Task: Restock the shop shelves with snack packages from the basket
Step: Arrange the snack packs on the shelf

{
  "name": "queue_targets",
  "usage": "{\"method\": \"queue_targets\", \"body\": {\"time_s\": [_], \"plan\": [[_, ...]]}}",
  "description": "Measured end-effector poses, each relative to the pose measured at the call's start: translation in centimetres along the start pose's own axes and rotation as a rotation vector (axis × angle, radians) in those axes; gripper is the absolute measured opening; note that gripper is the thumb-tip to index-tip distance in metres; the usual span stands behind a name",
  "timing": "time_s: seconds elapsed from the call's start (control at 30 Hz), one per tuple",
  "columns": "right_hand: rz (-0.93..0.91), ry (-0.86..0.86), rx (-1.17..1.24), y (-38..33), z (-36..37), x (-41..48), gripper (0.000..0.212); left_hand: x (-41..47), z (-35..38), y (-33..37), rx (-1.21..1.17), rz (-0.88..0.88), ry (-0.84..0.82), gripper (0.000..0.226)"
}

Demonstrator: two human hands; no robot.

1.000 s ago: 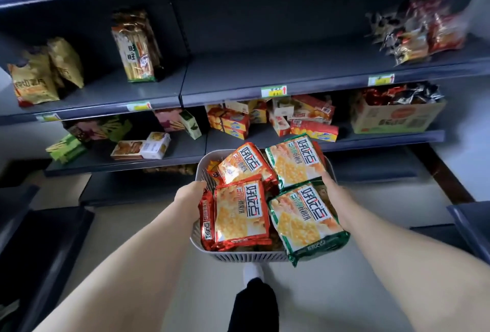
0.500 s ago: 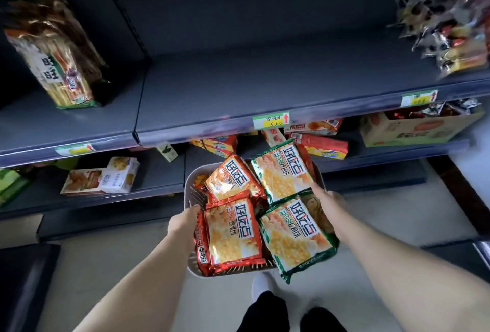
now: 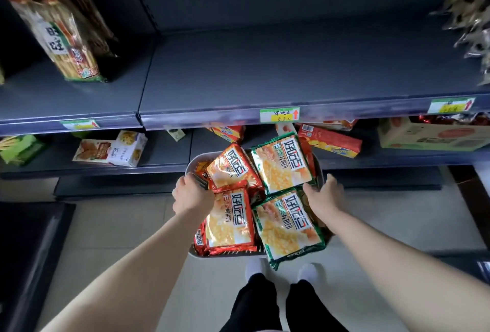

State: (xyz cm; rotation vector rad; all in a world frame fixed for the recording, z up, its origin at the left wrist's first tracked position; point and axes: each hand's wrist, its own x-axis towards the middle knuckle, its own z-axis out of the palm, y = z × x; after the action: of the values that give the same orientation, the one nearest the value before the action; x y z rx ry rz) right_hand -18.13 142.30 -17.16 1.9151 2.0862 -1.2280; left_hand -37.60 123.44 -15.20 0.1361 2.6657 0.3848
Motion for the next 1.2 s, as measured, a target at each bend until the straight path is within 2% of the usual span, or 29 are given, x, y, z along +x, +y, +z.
{"method": "queue_targets", "body": {"time_s": [0.07,0.13,0.3,0.4,0.6,0.7,0.8,0.9,1.03,1.1,1.17,1.2], "plan": [[-0.169,0.048,-0.088,-0.4,-0.2,-0.7,0.069,-1.1,-0.4,0.9,0.059,0.144,-0.001,0.056],[-0.313,0.038,-0.175,-0.8,-0.3,-1.6,0.071,-2.0,-0.6,1.2,0.090,0.194,-0.044,0.059],[-0.550,-0.015,-0.266,-0.8,-0.5,-2.8,0.054,-3.8,-0.7,0.2,0.088,0.176,-0.111,0.054],[-0.628,-0.053,-0.290,0.2,-0.8,-2.9,0.054,-4.9,-0.9,-0.2,0.103,0.165,-0.128,0.053],[-0.557,-0.067,-0.320,1.6,-2.6,-2.6,0.043,-6.4,-0.3,0.4,0.128,0.179,-0.131,0.058],[-0.503,-0.133,-0.397,2.2,-3.3,-2.4,0.035,-7.2,0.3,1.6,0.131,0.202,-0.135,0.057],[-0.489,-0.204,-0.418,3.0,-3.3,-2.1,0.036,-8.0,0.9,3.3,0.116,0.252,-0.153,0.056],[-0.484,-0.254,-0.431,3.5,-3.2,-2.0,0.044,-8.8,1.6,4.9,0.112,0.320,-0.165,0.056],[-0.440,-0.351,-0.487,3.6,-2.8,-1.9,0.077,-9.0,1.8,7.0,0.168,0.349,-0.193,0.047],[-0.425,-0.378,-0.540,3.8,-2.4,-2.0,0.083,-8.6,1.7,8.0,0.159,0.349,-0.223,0.051],[-0.402,-0.394,-0.551,4.0,-2.1,-2.0,0.070,-7.9,1.7,9.1,0.170,0.383,-0.226,0.045],[-0.391,-0.403,-0.526,4.0,-2.2,-2.1,0.053,-7.5,1.7,9.7,0.192,0.405,-0.222,0.042]]}}
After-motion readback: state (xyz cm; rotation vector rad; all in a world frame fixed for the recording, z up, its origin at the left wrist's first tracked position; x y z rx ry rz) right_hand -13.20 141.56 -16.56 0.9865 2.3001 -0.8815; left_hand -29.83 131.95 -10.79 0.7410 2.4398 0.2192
